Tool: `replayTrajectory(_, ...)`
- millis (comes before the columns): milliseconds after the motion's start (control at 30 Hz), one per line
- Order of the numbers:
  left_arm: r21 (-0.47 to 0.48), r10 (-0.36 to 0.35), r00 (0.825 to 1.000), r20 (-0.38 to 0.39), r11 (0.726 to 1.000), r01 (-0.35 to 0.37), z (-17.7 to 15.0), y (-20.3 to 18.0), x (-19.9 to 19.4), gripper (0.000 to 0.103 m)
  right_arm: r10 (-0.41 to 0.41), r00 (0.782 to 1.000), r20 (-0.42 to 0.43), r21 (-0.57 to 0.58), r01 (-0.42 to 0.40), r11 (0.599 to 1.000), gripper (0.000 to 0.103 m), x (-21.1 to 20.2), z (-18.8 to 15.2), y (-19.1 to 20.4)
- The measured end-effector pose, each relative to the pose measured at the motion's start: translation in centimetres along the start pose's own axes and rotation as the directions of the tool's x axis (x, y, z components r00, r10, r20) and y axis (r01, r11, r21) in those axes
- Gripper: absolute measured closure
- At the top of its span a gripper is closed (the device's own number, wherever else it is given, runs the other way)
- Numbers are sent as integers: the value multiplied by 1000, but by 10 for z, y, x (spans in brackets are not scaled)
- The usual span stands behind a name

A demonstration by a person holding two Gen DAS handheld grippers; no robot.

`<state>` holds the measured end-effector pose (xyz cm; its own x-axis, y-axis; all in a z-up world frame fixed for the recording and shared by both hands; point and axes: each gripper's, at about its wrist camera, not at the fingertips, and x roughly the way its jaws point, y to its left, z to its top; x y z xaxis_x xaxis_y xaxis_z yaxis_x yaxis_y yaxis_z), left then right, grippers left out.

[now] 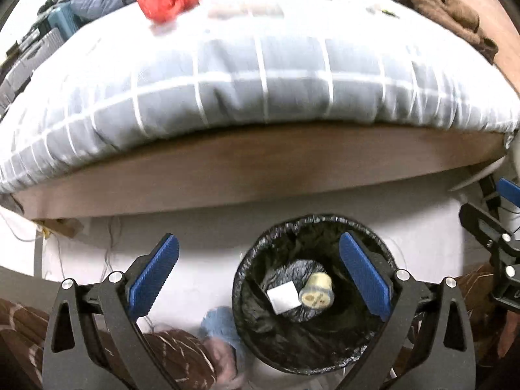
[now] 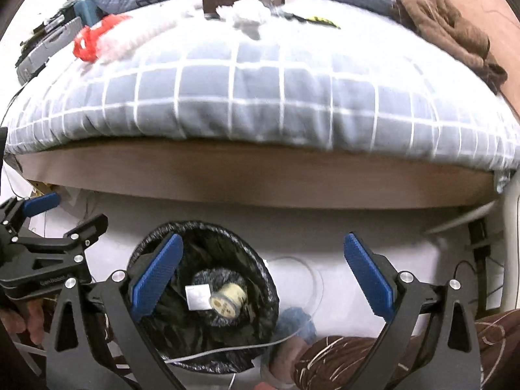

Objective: Collect trash
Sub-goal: 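Move both tools back over the bed toward the red bag and tissue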

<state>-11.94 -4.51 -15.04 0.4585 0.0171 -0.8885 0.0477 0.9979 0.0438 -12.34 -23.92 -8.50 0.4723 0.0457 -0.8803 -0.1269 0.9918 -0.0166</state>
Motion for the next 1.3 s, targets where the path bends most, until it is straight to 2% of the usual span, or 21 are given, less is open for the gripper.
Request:
replayTrajectory(267, -63, 6, 998, 70, 998, -1, 25, 22, -30, 6, 6, 995, 101, -23, -4, 1000, 8, -23, 31, 17)
replayTrajectory(333, -82, -9, 996, 90, 996, 17, 32, 29, -40, 6, 12, 990, 138, -27, -9, 1000, 8, -32, 41, 19)
replayTrajectory(567, -129, -9, 983, 181, 991, 33, 54, 48, -65, 6, 23, 975, 221, -9, -21, 1000, 8, -53, 71, 20)
replayTrajectory(867, -140, -12, 974, 226, 989, 45, 91, 67, -68, 6, 32, 965, 261, -23, -27, 999, 8, -54, 106, 25)
replayTrajectory(1167, -148, -18, 964, 266, 987, 59, 131, 83, -69, 6, 23, 965, 261, -26, -16, 1000, 10, -38, 136, 20)
replayTrajectory(1300, -151, -17, 964, 264, 987, 59, 145, 89, -63, 6, 32, 969, 243, -13, -30, 999, 14, -26, 149, 15)
